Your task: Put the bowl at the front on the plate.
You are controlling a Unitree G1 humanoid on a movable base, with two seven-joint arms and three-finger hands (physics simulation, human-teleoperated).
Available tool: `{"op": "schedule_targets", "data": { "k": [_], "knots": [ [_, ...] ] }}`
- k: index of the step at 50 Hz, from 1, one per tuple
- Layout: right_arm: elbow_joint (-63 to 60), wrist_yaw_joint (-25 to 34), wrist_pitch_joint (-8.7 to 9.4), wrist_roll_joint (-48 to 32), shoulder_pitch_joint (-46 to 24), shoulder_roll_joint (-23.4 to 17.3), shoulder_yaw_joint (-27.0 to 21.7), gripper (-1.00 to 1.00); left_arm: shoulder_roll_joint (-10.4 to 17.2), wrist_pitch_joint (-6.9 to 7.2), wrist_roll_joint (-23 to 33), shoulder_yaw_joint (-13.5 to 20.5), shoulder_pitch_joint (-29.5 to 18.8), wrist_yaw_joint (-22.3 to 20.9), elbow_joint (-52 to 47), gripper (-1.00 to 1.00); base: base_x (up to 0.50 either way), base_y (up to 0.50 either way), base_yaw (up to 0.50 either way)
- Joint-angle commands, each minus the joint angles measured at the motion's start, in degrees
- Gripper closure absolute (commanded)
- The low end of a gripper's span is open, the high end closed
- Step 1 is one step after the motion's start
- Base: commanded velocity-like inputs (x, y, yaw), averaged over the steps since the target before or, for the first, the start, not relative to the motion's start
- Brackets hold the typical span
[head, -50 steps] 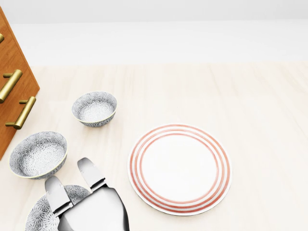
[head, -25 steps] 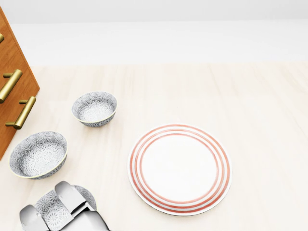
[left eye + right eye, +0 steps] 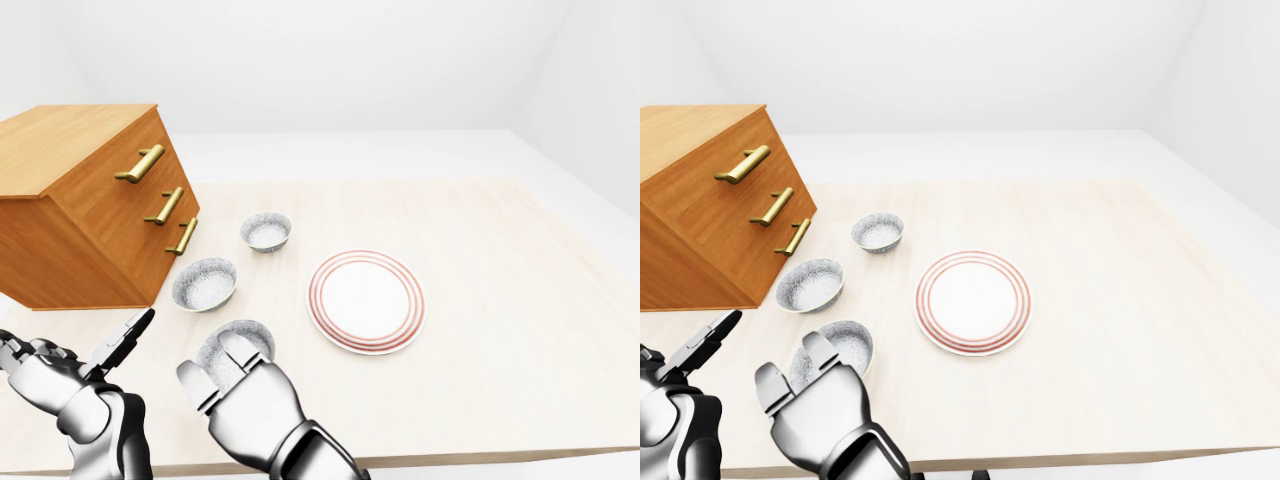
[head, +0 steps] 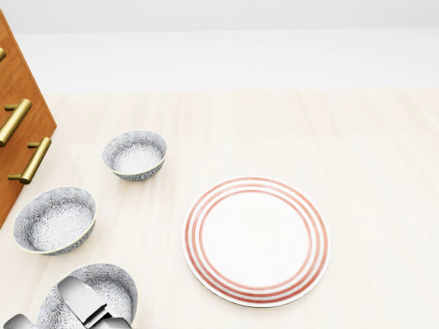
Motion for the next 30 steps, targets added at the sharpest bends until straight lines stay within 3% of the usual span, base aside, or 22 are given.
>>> {"op": "schedule_targets", "data": {
  "k": [1,30],
  "knots": [
    [1.58,0.00,0.00,2.37,0.36,0.45,0.22,-1.00,0.05,0.00,-0.02,-0.08,-0.08,0.00,0.25,-1.00,0.00,0.00,0.00],
    [7.44,-0.23,0.00,9.56,-2.21,2.02,-4.97,-1.00,-0.01,0.00,-0.13,-0.06,-0.04,0.00,0.10,-1.00,0.00,0.00,0.00]
  ]
}}
